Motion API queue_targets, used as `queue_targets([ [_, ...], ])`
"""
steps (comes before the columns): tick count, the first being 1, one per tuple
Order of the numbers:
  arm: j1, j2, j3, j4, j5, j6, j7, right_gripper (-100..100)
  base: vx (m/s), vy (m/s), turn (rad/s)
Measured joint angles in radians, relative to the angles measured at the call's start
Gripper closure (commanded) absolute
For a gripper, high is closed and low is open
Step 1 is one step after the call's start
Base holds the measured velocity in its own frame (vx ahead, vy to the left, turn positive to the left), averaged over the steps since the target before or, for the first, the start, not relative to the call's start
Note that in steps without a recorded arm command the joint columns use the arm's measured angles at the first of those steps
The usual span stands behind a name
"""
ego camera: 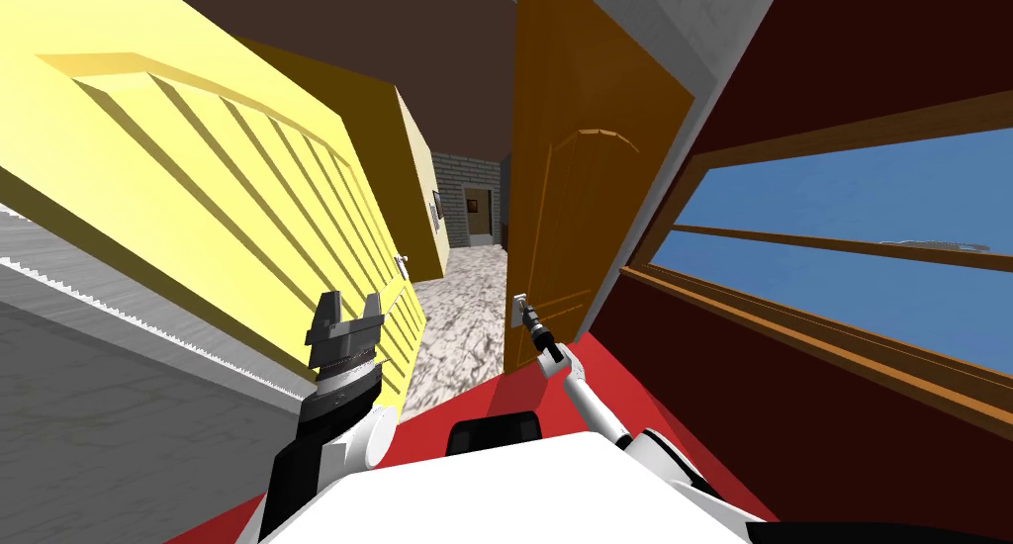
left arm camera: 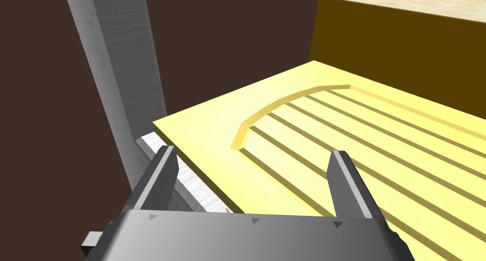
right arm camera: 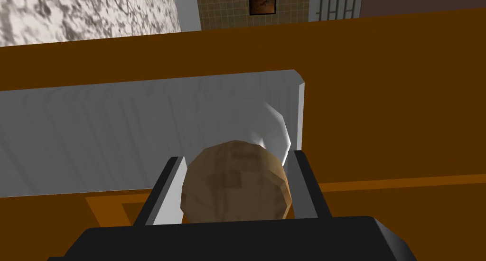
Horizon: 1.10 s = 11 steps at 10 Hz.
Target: Push the door open
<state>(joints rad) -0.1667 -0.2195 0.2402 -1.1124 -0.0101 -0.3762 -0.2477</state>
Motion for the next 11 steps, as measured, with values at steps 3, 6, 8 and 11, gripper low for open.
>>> queue_targets([
  [3,0.005,0.001,-0.002,0.004,0.0,0.003,0.001,100,0.087,0.041,-0.019],
  [6,0.002,0.008,-0.018,0.023,-0.002,0.003,0.008,100,0.143,0.073,-0.026],
  [8,0.003,0.007,-0.031,0.016,-0.005,0.007,0.012,100,0.166,0.099,-0.035],
  [11,-0.004,0.015,-0.063,0.022,-0.008,0.017,0.026,100,0.17,0.106,-0.051],
])
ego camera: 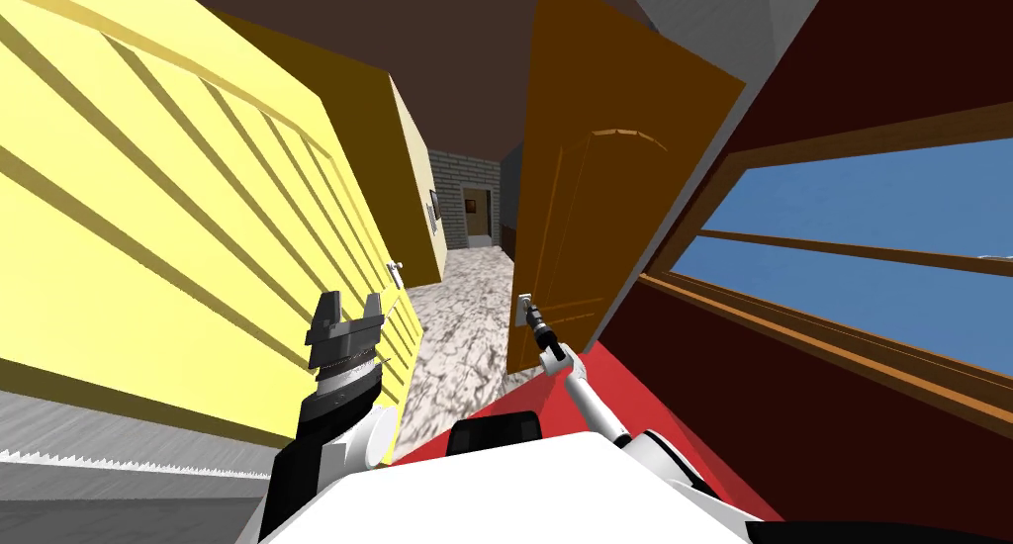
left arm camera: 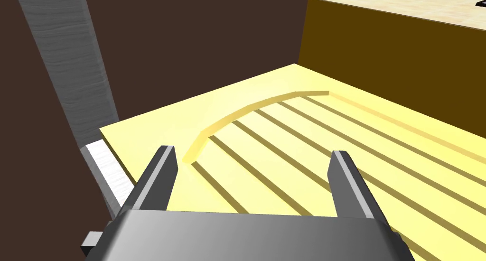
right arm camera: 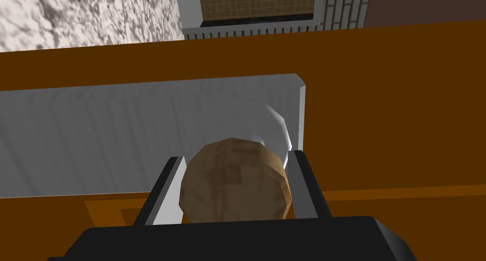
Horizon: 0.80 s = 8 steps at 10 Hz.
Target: Push the door open
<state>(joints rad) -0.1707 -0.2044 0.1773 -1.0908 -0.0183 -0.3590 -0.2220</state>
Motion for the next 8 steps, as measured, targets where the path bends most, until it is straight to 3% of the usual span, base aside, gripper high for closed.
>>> queue_targets([
  [3,-0.005,-0.002,-0.036,0.019,-0.006,-0.008,0.01,100,0.144,0.12,-0.057],
  [4,0.002,-0.004,-0.046,0.006,-0.008,0.002,0.013,100,0.103,0.095,-0.047],
  [8,-0.011,0.003,-0.097,0.042,-0.014,-0.003,0.033,100,0.138,0.127,-0.067],
])
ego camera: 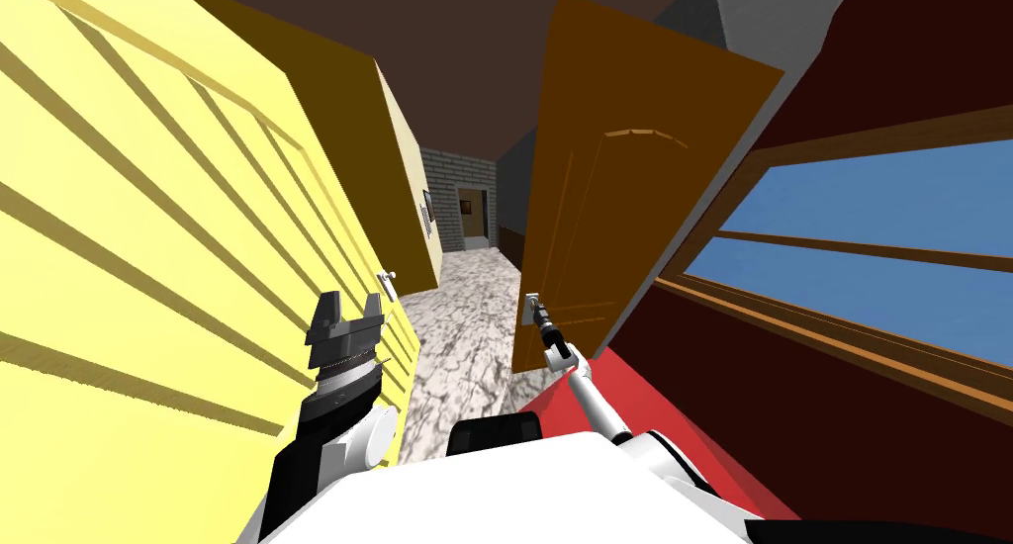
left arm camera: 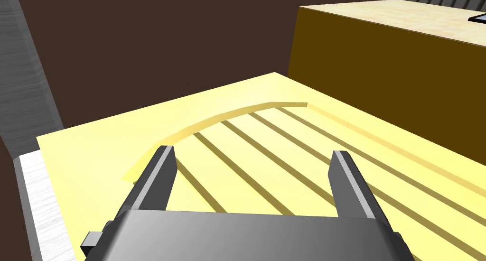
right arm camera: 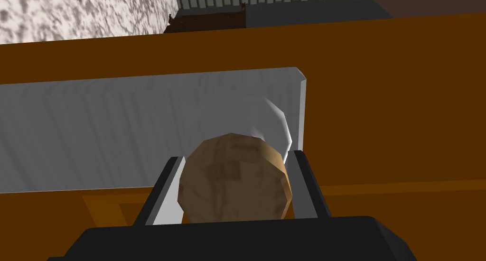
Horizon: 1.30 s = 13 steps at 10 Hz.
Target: Push the door open
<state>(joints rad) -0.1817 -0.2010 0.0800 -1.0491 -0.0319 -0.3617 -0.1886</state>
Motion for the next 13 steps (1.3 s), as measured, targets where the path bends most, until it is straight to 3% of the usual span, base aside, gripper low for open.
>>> queue_targets([
  [3,-0.019,-0.003,-0.04,0.032,-0.007,-0.005,0.009,100,0.138,0.119,-0.054],
  [4,-0.008,-0.004,-0.053,0.015,-0.009,0.001,0.013,100,0.135,0.112,-0.072],
  [10,-0.013,0.001,-0.137,0.034,-0.019,0.015,0.044,100,0.17,0.126,-0.064],
  [13,-0.028,-0.002,-0.17,0.063,-0.024,0.004,0.054,100,0.159,0.106,-0.049],
])
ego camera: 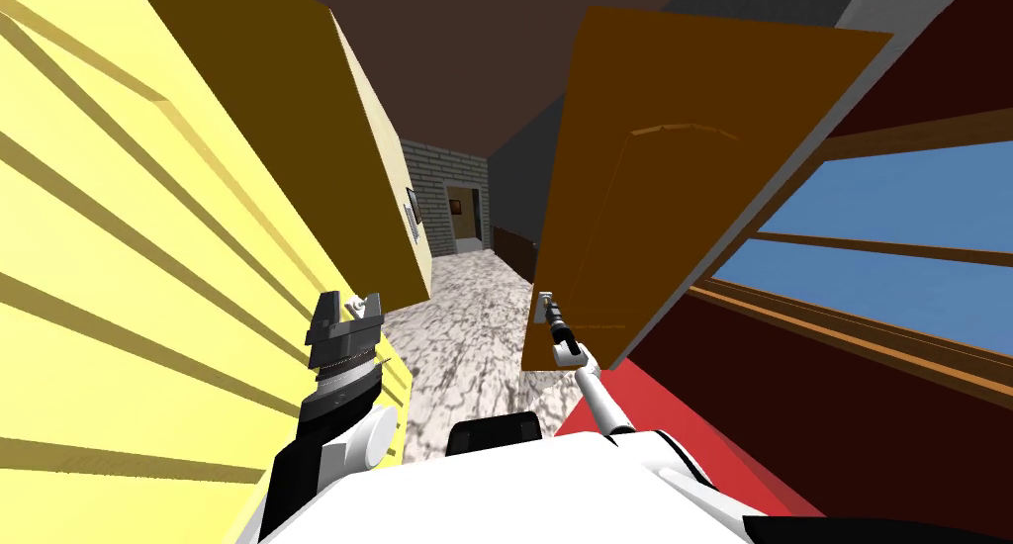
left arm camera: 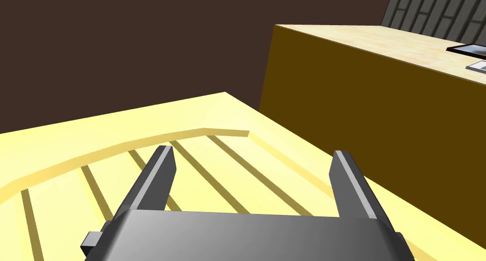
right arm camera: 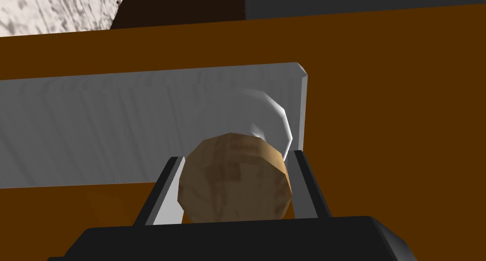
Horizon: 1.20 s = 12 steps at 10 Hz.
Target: Push the door open
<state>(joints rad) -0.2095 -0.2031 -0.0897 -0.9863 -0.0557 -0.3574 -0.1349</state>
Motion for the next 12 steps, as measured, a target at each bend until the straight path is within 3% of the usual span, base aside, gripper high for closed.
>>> queue_targets([
  [2,-0.004,-0.003,-0.011,0.006,-0.002,-0.002,0.002,100,0.102,0.031,-0.052],
  [6,0.005,0.015,-0.034,0.005,-0.003,0.003,0.019,100,0.182,0.039,-0.073],
  [12,0.006,0.046,-0.096,-0.01,-0.004,0.012,0.064,100,0.199,0.072,-0.096],
])
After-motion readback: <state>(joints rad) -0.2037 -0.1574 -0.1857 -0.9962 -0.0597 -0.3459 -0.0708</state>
